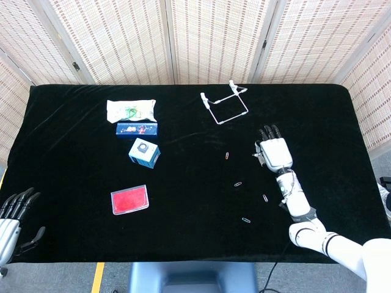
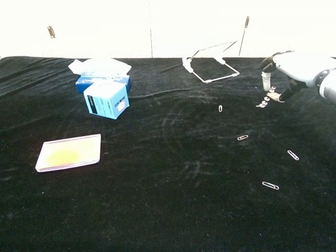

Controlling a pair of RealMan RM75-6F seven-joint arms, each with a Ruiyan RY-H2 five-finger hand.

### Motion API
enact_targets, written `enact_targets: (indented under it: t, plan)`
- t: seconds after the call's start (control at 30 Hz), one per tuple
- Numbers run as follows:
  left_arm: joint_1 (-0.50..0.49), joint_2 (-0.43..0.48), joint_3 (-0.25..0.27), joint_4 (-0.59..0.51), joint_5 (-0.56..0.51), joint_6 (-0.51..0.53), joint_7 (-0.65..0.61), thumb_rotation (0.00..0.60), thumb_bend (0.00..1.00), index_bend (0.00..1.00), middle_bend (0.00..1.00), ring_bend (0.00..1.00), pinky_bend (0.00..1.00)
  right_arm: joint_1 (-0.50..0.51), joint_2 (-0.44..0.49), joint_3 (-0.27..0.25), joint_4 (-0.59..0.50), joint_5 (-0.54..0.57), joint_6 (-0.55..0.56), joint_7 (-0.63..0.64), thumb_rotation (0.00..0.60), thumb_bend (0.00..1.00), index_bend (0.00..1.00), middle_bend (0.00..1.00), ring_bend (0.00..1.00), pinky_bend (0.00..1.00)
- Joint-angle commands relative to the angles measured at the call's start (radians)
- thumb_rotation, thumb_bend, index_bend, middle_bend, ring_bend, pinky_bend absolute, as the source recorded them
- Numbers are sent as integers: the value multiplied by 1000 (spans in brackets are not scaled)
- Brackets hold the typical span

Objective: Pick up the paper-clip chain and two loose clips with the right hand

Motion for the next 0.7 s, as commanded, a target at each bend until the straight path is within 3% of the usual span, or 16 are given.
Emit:
enact_targets:
  t: [0.03, 0.3, 0.7]
  plan:
    - [0, 1, 0, 0, 1, 0, -2, 600, 442, 0, 0, 0, 0, 7, 11, 13, -38, 11, -11, 12, 600, 503, 944, 176, 50, 0]
    - [0, 9, 0, 3, 1, 3, -28, 600, 442, 0, 0, 0, 0, 40, -11, 27, -82, 41, -28, -24, 600, 503, 944, 176, 50, 0]
    - [3, 20, 2, 17, 8, 15, -80, 600, 442, 0, 0, 0, 0, 105, -77, 54, -58, 99, -40, -104, 600, 503, 944, 179, 50, 0]
